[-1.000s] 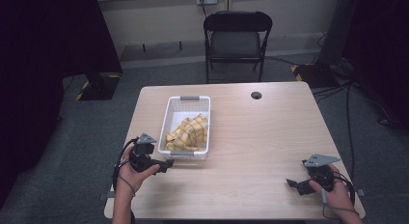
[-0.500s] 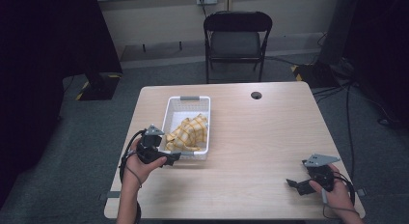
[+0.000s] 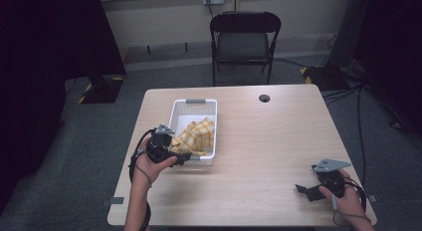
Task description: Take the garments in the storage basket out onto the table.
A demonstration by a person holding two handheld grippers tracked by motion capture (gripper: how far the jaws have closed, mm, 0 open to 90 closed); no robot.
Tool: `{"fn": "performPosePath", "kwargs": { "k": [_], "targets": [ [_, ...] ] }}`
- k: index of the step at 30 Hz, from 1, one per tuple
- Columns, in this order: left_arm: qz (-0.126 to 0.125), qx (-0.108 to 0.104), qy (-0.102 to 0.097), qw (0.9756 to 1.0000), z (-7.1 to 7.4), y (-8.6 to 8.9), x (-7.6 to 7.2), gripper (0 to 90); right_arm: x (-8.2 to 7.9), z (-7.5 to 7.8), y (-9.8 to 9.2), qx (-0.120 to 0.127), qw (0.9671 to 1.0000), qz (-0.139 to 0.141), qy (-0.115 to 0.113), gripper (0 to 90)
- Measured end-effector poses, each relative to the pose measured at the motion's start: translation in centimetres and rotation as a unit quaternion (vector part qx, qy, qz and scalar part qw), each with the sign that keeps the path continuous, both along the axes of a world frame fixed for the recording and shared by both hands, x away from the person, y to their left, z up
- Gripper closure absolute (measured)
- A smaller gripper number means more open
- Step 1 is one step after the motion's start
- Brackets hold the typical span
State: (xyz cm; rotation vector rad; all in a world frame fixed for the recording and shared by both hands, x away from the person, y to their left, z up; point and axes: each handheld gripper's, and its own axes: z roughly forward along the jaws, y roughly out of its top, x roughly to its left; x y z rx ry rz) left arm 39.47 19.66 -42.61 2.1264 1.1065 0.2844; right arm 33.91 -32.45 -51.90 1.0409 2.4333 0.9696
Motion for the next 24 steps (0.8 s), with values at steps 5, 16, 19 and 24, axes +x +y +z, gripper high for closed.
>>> {"fn": "performPosePath", "kwargs": {
  "k": [5, 16, 19, 24],
  "targets": [
    [0.0, -0.002, 0.001, 1.0, -0.1, -0.4, 0.6, 3.6, 0.0, 0.0, 0.0, 0.0, 1.0, 0.0, 0.0, 0.0],
    [-0.006, 0.008, 0.01, 0.9999, -0.5, -1.5, 1.9, 3.6, 0.0, 0.0, 0.0, 0.0, 1.0, 0.0, 0.0, 0.0],
    [-0.007, 0.006, 0.012, 0.9999, -0.7, -1.8, 2.2, 3.6, 0.0, 0.0, 0.0, 0.0, 1.0, 0.0, 0.0, 0.0],
    [-0.007, 0.014, 0.017, 0.9997, -1.1, -2.3, 2.8, 3.7, 0.0, 0.0, 0.0, 0.0, 1.0, 0.0, 0.0, 0.0]
  ]
}}
